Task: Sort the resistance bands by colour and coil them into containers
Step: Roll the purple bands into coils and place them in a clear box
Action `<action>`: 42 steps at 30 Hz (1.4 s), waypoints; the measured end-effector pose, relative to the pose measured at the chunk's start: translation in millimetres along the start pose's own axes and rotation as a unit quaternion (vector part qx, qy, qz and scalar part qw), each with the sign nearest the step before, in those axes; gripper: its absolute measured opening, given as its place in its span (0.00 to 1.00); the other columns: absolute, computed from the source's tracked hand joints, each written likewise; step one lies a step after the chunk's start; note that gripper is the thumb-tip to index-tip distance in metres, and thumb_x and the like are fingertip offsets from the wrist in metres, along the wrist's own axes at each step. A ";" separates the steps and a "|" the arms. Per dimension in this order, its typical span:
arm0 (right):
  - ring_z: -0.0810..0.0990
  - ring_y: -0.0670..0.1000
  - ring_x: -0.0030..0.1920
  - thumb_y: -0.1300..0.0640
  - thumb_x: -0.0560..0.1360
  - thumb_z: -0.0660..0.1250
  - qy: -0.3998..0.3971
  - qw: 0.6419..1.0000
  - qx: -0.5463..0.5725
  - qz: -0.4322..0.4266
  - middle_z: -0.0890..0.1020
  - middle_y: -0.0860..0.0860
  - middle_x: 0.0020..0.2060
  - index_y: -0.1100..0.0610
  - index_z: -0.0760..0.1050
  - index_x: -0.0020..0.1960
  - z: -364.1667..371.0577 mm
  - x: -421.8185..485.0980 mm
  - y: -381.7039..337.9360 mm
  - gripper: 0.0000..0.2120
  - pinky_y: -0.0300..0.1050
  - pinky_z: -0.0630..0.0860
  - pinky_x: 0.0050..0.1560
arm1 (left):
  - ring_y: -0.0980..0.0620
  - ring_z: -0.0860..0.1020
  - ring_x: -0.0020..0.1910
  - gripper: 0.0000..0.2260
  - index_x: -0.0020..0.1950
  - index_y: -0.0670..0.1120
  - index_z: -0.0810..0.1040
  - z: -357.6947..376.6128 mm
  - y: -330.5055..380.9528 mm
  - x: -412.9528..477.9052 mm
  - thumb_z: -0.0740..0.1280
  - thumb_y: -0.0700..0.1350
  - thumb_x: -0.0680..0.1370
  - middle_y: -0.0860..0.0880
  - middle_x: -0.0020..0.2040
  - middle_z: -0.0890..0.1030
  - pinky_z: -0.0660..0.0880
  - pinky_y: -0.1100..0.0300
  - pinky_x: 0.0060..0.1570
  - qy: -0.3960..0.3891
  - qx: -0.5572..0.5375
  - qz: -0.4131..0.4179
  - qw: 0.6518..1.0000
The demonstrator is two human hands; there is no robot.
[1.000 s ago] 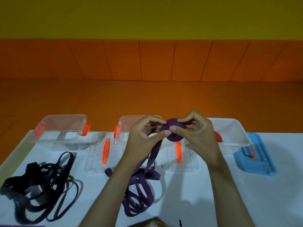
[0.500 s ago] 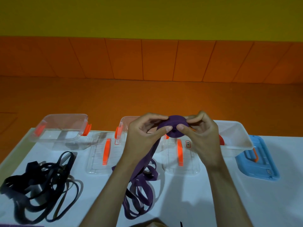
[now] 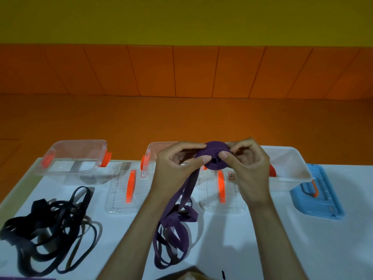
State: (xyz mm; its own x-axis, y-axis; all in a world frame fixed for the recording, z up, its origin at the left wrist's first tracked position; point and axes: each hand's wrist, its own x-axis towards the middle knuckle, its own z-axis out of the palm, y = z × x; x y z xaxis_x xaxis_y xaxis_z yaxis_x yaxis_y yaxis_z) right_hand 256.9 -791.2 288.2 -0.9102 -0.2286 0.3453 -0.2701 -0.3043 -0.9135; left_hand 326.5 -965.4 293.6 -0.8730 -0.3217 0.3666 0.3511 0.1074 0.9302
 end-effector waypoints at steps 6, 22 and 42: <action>0.84 0.56 0.60 0.52 0.75 0.77 -0.060 0.997 -0.040 0.041 0.85 0.51 0.56 0.47 0.79 0.51 -0.3 -3.5 6.5 0.09 0.57 0.83 0.59 | 0.52 0.86 0.59 0.14 0.57 0.49 0.88 -10.5 -0.6 2.6 0.82 0.39 0.72 0.52 0.56 0.88 0.84 0.51 0.59 -0.018 0.046 -0.007 0.999; 0.87 0.57 0.54 0.53 0.70 0.83 -0.070 0.997 0.016 0.040 0.87 0.55 0.51 0.52 0.76 0.45 -7.6 -0.5 2.2 0.15 0.46 0.84 0.52 | 0.51 0.87 0.54 0.21 0.61 0.54 0.82 -7.0 4.6 -1.7 0.84 0.45 0.71 0.50 0.51 0.88 0.79 0.65 0.57 -0.032 0.040 -0.023 0.998; 0.86 0.51 0.58 0.58 0.74 0.79 -0.145 0.985 -0.082 0.052 0.88 0.48 0.54 0.44 0.86 0.52 -25.5 -4.2 -3.9 0.11 0.39 0.82 0.52 | 0.53 0.86 0.57 0.19 0.59 0.62 0.81 -2.1 -0.5 -4.3 0.82 0.52 0.72 0.57 0.53 0.87 0.81 0.48 0.62 -0.066 0.135 -0.021 0.988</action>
State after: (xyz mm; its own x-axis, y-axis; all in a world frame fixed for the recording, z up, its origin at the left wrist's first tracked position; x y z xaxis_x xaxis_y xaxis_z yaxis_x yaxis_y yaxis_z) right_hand 253.7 -765.5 284.9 -0.8141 -0.5124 0.2733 -0.2491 -0.1171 -0.9614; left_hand 330.8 -966.0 291.5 -0.9277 -0.2069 0.3108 0.2268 0.3488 0.9093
